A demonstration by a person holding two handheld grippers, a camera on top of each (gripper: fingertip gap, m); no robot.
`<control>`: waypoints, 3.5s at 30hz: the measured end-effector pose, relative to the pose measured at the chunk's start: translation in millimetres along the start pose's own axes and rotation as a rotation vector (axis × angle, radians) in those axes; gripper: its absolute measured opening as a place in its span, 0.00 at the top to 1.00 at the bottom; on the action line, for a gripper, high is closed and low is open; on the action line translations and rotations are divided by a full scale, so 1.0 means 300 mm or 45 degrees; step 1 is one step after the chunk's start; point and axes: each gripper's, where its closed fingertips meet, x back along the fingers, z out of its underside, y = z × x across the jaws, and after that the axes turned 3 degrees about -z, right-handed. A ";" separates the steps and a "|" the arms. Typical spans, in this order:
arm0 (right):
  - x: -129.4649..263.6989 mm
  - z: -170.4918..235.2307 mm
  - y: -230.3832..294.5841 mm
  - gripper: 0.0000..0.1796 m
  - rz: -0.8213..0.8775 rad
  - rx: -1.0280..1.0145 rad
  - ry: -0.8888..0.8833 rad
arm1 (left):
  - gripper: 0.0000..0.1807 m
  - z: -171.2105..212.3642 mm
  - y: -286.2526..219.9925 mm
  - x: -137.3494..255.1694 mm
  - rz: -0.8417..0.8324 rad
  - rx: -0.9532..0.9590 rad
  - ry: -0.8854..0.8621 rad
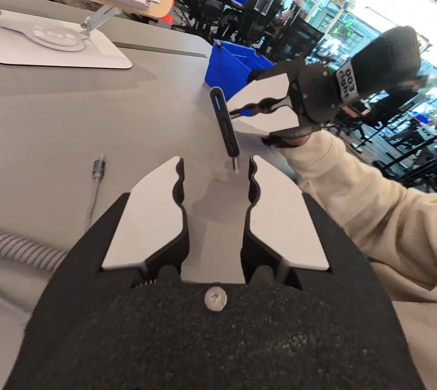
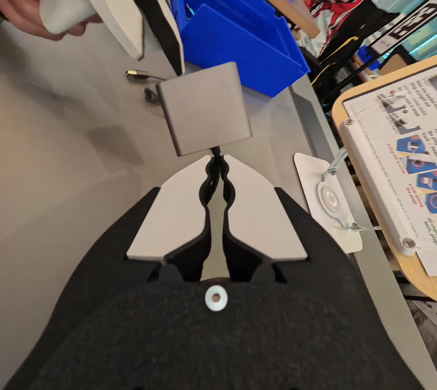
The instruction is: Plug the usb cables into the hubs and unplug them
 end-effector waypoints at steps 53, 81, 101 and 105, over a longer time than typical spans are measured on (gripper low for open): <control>0.183 -0.017 -0.069 0.93 -0.800 -1.126 -0.798 | 0.76 0.097 0.264 0.036 -0.346 -0.638 0.417; 0.133 0.044 -0.063 0.93 -0.630 -1.073 -0.632 | 0.97 0.081 0.288 -0.116 -0.283 -1.099 0.402; 0.056 0.014 0.028 0.93 -0.958 -1.349 -0.602 | 0.96 0.002 0.095 -0.118 -0.550 -2.088 0.308; 0.053 0.007 0.027 0.93 -0.995 -1.418 -0.627 | 0.97 -0.009 0.092 -0.126 -0.627 -2.214 0.301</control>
